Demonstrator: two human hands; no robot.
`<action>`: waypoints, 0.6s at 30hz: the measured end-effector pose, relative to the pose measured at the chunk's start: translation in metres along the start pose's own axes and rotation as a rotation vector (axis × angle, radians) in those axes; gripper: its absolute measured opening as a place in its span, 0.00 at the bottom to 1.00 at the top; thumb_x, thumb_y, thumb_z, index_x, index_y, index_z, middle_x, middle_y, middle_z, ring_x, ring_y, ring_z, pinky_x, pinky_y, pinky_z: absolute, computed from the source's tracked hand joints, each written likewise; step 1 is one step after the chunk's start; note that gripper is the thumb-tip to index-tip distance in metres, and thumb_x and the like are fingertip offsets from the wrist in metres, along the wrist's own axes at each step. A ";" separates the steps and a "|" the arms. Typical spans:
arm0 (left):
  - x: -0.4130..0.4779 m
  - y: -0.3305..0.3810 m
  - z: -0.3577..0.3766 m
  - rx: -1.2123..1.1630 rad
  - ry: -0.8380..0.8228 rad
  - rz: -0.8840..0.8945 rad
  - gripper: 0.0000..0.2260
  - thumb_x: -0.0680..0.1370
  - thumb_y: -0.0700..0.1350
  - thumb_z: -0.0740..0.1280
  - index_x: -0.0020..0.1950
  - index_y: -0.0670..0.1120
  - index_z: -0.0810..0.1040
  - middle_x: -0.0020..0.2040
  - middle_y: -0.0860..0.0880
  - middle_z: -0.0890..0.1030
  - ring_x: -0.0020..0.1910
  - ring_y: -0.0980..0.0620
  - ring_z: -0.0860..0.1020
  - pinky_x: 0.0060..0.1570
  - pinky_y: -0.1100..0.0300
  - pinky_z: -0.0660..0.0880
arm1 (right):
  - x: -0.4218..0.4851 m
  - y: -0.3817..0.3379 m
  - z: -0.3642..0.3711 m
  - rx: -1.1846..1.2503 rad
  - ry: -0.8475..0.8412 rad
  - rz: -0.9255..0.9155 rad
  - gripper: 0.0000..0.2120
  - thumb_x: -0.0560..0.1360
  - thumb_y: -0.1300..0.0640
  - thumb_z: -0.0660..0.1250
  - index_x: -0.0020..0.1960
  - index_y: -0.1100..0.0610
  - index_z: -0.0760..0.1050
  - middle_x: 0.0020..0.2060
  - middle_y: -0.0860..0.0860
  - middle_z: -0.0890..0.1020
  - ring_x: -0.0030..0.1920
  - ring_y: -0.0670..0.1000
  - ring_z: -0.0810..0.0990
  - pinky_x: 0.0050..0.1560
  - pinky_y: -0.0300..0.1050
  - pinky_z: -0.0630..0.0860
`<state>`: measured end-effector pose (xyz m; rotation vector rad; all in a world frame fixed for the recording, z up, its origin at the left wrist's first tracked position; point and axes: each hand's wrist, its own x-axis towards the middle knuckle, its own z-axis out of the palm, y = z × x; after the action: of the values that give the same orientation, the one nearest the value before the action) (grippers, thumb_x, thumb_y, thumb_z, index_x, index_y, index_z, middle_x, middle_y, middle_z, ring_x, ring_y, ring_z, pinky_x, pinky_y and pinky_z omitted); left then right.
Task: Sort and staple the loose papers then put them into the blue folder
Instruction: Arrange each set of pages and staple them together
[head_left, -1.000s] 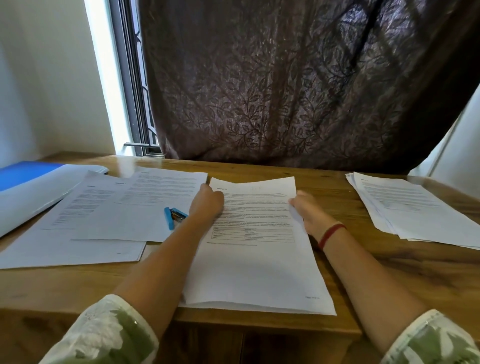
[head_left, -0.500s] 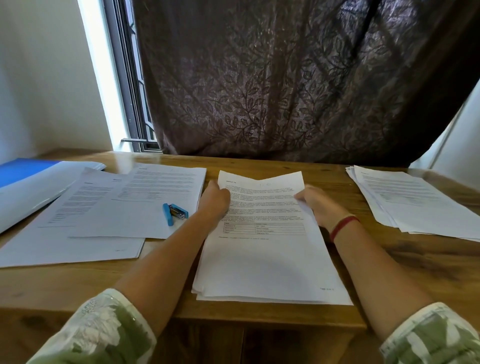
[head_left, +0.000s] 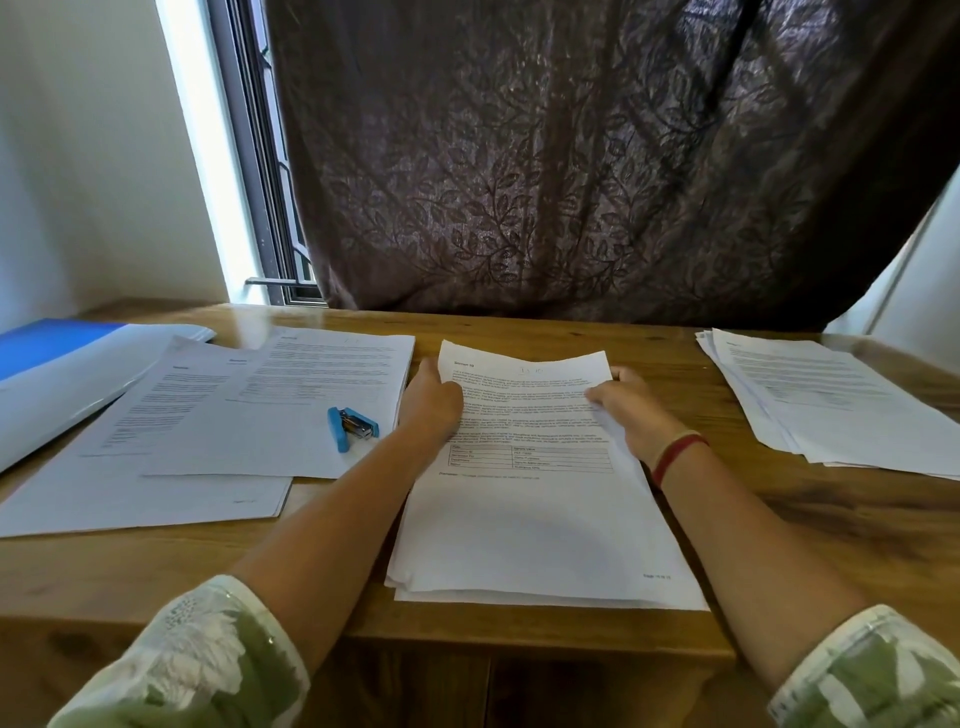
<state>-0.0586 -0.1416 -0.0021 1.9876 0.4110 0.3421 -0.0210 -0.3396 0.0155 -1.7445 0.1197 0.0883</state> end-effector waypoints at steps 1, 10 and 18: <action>-0.001 0.000 0.000 0.028 0.004 0.019 0.25 0.83 0.42 0.56 0.79 0.54 0.54 0.76 0.51 0.64 0.70 0.46 0.69 0.57 0.54 0.74 | 0.000 0.000 0.000 0.000 -0.003 -0.013 0.18 0.78 0.70 0.60 0.65 0.58 0.67 0.55 0.55 0.77 0.53 0.53 0.76 0.51 0.46 0.75; -0.016 0.012 -0.007 0.067 -0.014 0.094 0.21 0.84 0.41 0.56 0.77 0.50 0.59 0.74 0.49 0.67 0.69 0.46 0.69 0.63 0.53 0.70 | 0.010 0.002 -0.002 -0.103 -0.020 -0.089 0.22 0.78 0.71 0.57 0.70 0.57 0.66 0.54 0.53 0.76 0.53 0.52 0.76 0.54 0.48 0.75; -0.015 0.011 -0.008 0.061 -0.035 0.102 0.19 0.83 0.40 0.56 0.74 0.49 0.62 0.70 0.48 0.72 0.61 0.49 0.72 0.57 0.55 0.72 | 0.047 0.001 -0.006 -0.372 0.066 -0.147 0.28 0.78 0.66 0.58 0.77 0.54 0.58 0.73 0.55 0.65 0.71 0.57 0.67 0.69 0.56 0.68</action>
<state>-0.0735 -0.1464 0.0107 2.0760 0.3014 0.3618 0.0259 -0.3472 0.0100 -2.1223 0.0232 -0.0591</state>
